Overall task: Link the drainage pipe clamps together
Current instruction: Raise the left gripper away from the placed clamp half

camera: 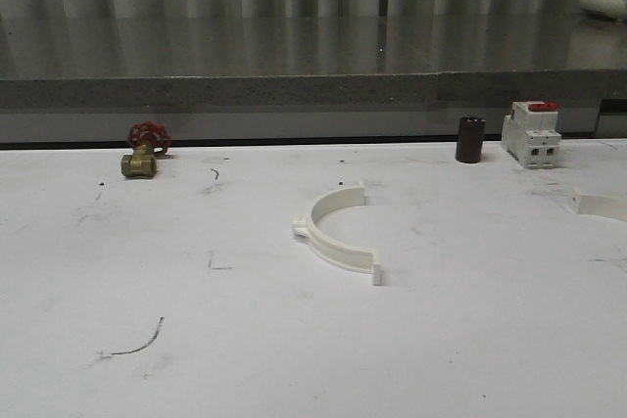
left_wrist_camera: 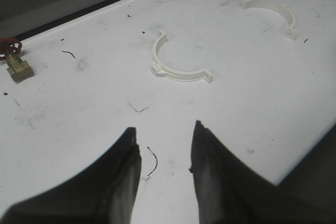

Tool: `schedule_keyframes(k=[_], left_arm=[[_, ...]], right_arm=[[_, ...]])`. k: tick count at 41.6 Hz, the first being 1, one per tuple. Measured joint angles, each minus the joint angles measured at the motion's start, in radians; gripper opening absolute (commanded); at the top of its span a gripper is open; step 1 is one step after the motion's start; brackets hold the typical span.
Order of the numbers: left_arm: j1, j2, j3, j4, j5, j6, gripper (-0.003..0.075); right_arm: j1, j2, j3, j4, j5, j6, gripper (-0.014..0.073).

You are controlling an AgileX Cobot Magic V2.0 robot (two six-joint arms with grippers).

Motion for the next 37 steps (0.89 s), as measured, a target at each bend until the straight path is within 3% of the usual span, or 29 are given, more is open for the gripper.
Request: schedule_keyframes(k=[10, 16, 37], left_arm=[[0.0, 0.0, 0.0, 0.0, 0.0, 0.0, 0.0242], [0.0, 0.0, 0.0, 0.0, 0.0, 0.0, 0.0242], [0.0, 0.0, 0.0, 0.0, 0.0, 0.0, 0.0242]], right_arm=[[-0.074, 0.276, -0.175, -0.023, 0.123, -0.019, 0.042], [-0.151, 0.47, -0.287, 0.028, 0.19, -0.09, 0.042], [-0.158, 0.887, -0.441, 0.03, 0.106, -0.22, 0.042]])
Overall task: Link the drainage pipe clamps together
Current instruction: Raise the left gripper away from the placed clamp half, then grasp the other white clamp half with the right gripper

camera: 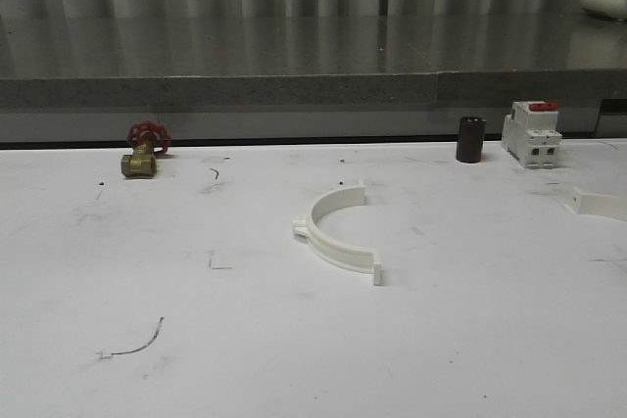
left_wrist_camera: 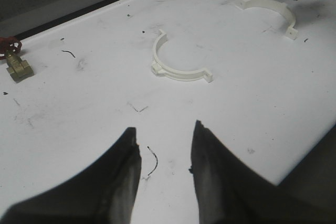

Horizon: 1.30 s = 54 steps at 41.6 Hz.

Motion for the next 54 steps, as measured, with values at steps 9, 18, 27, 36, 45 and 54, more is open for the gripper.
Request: schedule_keyframes(k=[9, 18, 27, 36, 45, 54], left_arm=[[0.0, 0.0, 0.0, 0.0, 0.0, 0.0, 0.0242], [0.0, 0.0, 0.0, 0.0, 0.0, 0.0, 0.0242], [0.0, 0.0, 0.0, 0.0, 0.0, 0.0, 0.0242], [0.0, 0.0, 0.0, 0.0, 0.0, 0.0, 0.0242], [0.0, 0.0, 0.0, -0.001, 0.0, 0.0, 0.0242], [0.0, 0.0, 0.0, -0.001, 0.0, 0.0, 0.0242]], right_arm=[[0.0, 0.112, -0.053, -0.019, -0.02, -0.009, 0.0419], [0.0, 0.177, -0.078, -0.031, -0.029, -0.012, 0.0419], [0.0, 0.2, -0.078, -0.031, -0.044, -0.012, 0.0293], [0.0, 0.2, -0.082, -0.031, -0.046, -0.012, 0.0198], [0.0, 0.2, -0.082, -0.031, -0.046, -0.012, 0.0198], [0.0, 0.202, -0.093, -0.031, -0.035, -0.012, 0.0198]])
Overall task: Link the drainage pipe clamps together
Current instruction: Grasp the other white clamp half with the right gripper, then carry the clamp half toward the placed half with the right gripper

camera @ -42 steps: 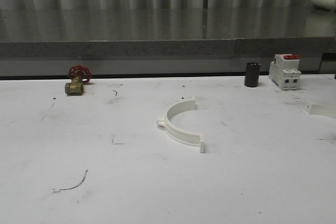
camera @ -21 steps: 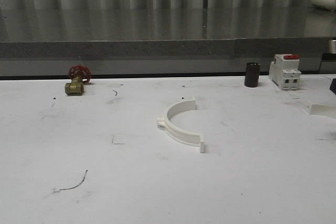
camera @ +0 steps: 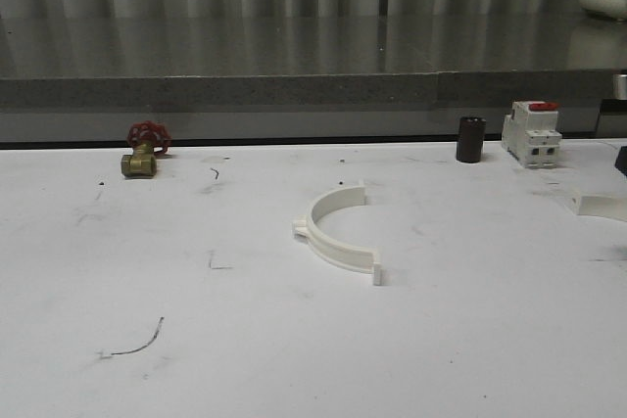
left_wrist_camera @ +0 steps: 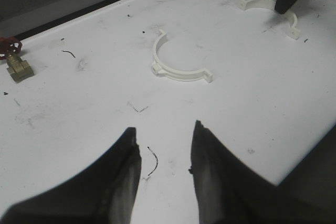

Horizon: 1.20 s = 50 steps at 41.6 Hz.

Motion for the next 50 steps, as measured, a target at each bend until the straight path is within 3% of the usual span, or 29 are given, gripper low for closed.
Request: schedule_keyframes(k=[10, 29, 37, 50], left_arm=[[0.0, 0.0, 0.0, 0.0, 0.0, 0.0, 0.0242], [0.0, 0.0, 0.0, 0.0, 0.0, 0.0, 0.0242], [0.0, 0.0, 0.0, 0.0, 0.0, 0.0, 0.0242], [0.0, 0.0, 0.0, 0.0, 0.0, 0.0, 0.0242]], right_arm=[[0.053, -0.009, -0.104, 0.019, 0.162, 0.105, 0.0198], [0.341, -0.172, -0.159, -0.065, 0.337, 0.483, 0.0198], [0.418, -0.173, -0.159, -0.069, 0.321, 0.521, 0.0198], [0.439, -0.105, -0.198, -0.064, 0.251, 0.539, 0.0198]])
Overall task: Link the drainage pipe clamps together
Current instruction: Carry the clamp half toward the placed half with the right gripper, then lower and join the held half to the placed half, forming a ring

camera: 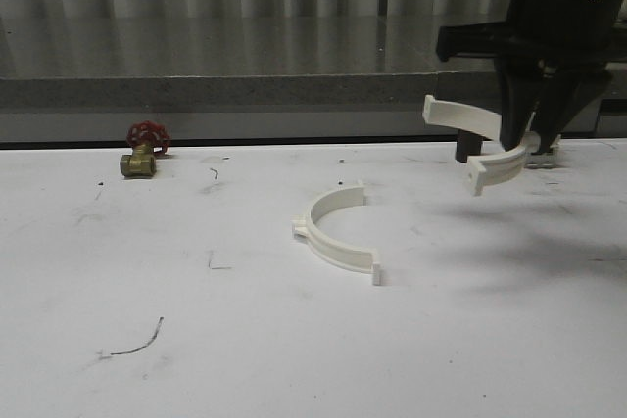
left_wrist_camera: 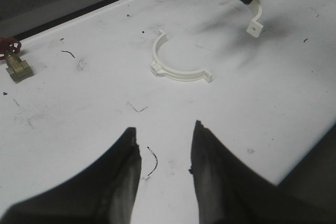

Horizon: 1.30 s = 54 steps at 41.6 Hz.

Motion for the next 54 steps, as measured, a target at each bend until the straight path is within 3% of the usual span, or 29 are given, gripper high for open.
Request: schedule_keyframes(k=[17, 54], left_arm=[[0.0, 0.0, 0.0, 0.0, 0.0, 0.0, 0.0242], [0.0, 0.0, 0.0, 0.0, 0.0, 0.0, 0.0242]], right_arm=[[0.057, 0.202, -0.119, 0.01, -0.027, 0.072, 0.0198], [0.085, 0.273, -0.12, 0.018, -0.069, 0.096, 0.0198]])
